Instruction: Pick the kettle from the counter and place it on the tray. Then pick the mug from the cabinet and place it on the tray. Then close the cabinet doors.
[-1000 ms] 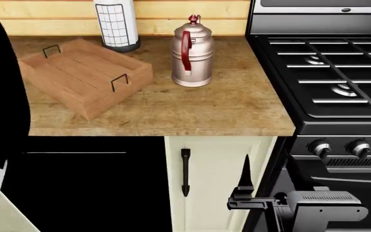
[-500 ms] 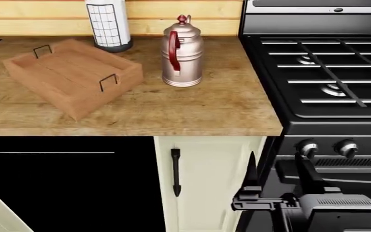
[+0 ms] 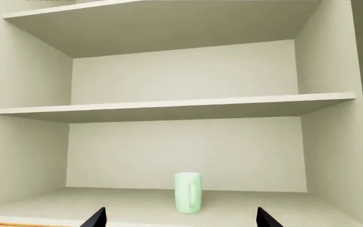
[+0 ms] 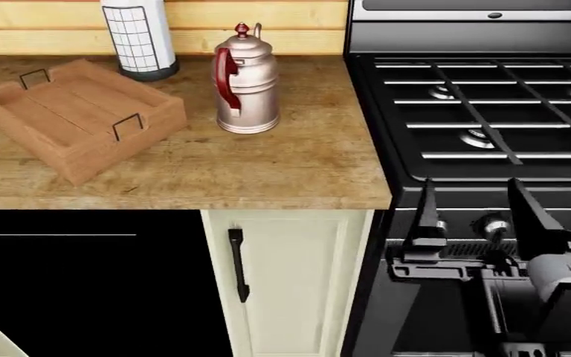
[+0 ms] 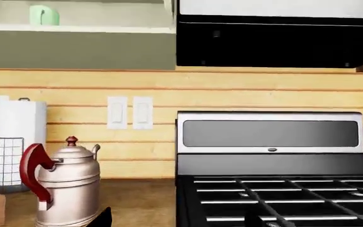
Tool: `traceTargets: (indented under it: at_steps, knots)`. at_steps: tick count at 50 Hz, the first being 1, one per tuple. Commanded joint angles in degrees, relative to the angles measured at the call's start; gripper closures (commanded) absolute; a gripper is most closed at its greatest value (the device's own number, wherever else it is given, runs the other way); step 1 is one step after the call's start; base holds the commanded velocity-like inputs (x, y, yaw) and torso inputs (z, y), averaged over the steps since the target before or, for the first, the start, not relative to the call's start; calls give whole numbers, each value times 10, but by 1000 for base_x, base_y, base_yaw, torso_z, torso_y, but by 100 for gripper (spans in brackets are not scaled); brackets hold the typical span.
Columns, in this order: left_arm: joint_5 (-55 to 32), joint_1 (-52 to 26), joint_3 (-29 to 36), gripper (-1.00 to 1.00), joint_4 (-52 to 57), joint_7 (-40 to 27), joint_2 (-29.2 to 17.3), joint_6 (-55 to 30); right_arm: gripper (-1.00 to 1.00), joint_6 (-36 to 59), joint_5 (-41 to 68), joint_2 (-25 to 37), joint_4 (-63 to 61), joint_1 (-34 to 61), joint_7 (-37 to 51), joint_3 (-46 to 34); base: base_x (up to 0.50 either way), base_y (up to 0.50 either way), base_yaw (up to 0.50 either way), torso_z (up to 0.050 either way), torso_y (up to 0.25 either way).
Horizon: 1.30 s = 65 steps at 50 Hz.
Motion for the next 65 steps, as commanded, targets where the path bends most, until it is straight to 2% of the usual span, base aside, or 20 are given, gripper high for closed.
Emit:
traceTargets:
  at_steps: [1, 3, 7, 11, 16, 35, 46, 65]
  knots:
    - [33, -1, -6, -100, -7, 24, 0, 2, -100, -4, 414, 437, -123, 339, 429, -186, 0, 0, 0, 0, 0]
    - [38, -1, -7, -100, -9, 28, 0, 3, -100, -31, 466, 487, -123, 473, 462, -285, 0, 0, 0, 0, 0]
    - [45, -1, -9, -100, -15, 33, 0, 6, -100, -51, 532, 513, -123, 647, 492, -410, 0, 0, 0, 0, 0]
    - [49, -1, -19, -100, -17, 29, 0, 5, -100, -75, 548, 525, -123, 729, 506, -494, 81, 0, 0, 0, 0]
    - [50, -1, -24, -100, -11, 30, 0, -2, -100, -100, 538, 533, -122, 782, 516, -571, 500, 0, 0, 0, 0]
    - [82, -1, -38, -100, 3, 34, 0, -9, -100, -141, 512, 529, -122, 878, 536, -722, 500, 0, 0, 0, 0]
    - [88, -1, -43, -100, 4, 37, 0, -8, -100, -149, 505, 530, -121, 885, 539, -739, 500, 0, 0, 0, 1]
    - [151, -1, -45, -100, 2, 70, 0, -2, -100, -153, 497, 525, -117, 893, 542, -760, 500, 0, 0, 0, 2]
